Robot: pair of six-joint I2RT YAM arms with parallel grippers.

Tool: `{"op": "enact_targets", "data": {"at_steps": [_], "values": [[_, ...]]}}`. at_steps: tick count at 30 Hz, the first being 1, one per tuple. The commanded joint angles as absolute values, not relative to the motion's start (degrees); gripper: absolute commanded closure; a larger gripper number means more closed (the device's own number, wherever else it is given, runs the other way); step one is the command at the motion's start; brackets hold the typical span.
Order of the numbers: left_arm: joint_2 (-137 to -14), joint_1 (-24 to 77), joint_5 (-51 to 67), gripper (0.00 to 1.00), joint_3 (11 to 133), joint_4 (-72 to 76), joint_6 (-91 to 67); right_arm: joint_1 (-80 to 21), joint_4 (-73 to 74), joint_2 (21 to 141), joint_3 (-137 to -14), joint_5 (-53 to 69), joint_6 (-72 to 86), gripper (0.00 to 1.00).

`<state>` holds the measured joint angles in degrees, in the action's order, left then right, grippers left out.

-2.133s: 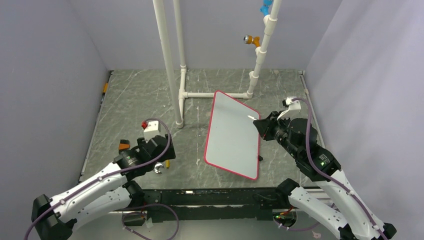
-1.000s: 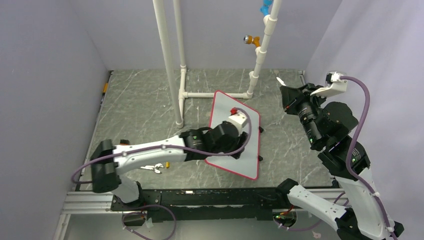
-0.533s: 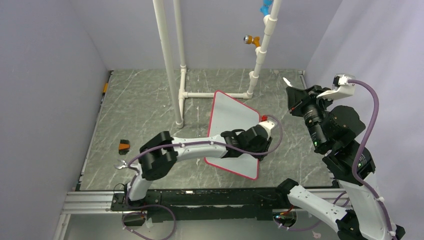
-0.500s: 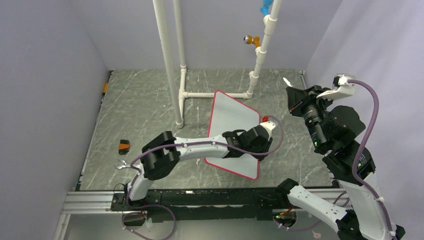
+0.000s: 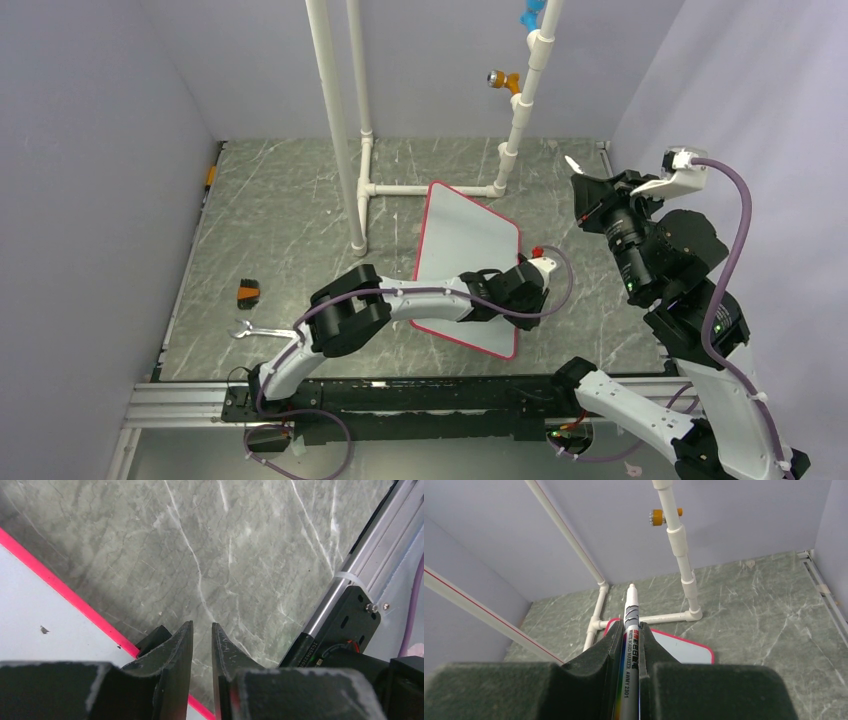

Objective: Write a sentence on the whiteboard
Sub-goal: Move the whiteboard to the center of the board.

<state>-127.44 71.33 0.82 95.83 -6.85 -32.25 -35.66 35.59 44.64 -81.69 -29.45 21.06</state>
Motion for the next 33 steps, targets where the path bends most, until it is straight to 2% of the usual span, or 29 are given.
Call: {"op": "enact_targets", "data": {"at_steps": [1,15,33], "values": [[-127.76,71.72,0.53,0.76,96.64,-5.58,-33.06,-35.63,34.49,44.8,-81.82,-28.53,19.93,1.0],[-121.47,71.63,-5.47,0.78,84.34,-9.07,-31.36,-35.59,33.21,45.74,-79.64,-26.14,20.82,1.0],[-110.57,71.63,-14.78,0.81,71.7,-17.87,-20.96,-35.61,32.71,46.93,-78.9,-22.94,22.15,1.0]]}}
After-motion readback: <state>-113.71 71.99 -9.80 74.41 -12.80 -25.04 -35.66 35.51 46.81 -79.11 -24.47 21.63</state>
